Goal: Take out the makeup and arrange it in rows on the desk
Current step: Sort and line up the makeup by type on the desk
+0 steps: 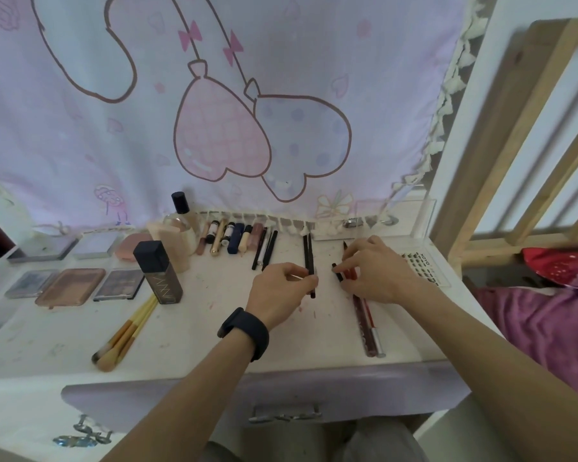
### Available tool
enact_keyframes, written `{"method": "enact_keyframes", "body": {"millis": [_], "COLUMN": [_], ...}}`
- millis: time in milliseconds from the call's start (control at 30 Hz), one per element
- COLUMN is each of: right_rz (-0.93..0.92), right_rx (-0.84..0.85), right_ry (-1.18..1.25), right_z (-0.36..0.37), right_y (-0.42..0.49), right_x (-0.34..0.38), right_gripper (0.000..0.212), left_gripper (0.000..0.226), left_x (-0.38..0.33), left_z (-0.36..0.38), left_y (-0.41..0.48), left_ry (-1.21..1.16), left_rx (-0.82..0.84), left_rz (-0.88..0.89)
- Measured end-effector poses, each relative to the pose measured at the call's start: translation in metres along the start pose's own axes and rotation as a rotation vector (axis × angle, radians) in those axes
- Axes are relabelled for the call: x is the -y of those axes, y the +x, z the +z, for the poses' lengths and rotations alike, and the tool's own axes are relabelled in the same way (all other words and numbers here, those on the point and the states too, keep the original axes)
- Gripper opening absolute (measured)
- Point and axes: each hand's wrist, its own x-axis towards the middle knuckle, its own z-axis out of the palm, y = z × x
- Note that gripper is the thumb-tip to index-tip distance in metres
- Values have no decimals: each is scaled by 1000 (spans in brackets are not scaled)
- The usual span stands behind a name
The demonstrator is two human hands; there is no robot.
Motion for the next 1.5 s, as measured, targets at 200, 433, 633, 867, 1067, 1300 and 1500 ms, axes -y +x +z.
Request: {"method": "enact_keyframes", "body": {"millis": [200,433,633,867,1067,1300,1500], "right_rz": [20,25,116,223,238,248,233], "right_rx": [-20,-46,-347,-413,-471,-563,-608], "right_ry": [20,79,301,354,382,378,364], "right_z": [6,4,9,38,48,65,70], "right_y": [1,-3,-44,-80,-92,-107,-107], "right_x": [-3,-7,-18,-16,-10,-19,-19], "right_gripper": [33,37,20,24,24,23,20], "left_gripper": [11,19,11,22,30,34,41], "left_x": [-2,-6,-16,-35,-35,-36,-27], "left_z": [-4,6,19,47,60,58,54], "left_y": [0,3,21,50,56,45,42], "left_ry": [2,30,315,654,759,776,858], "left_rx": [-20,1,-13,50,31,30,141], "left_rz": [-8,-20,-33,-31,-10,122,281]}}
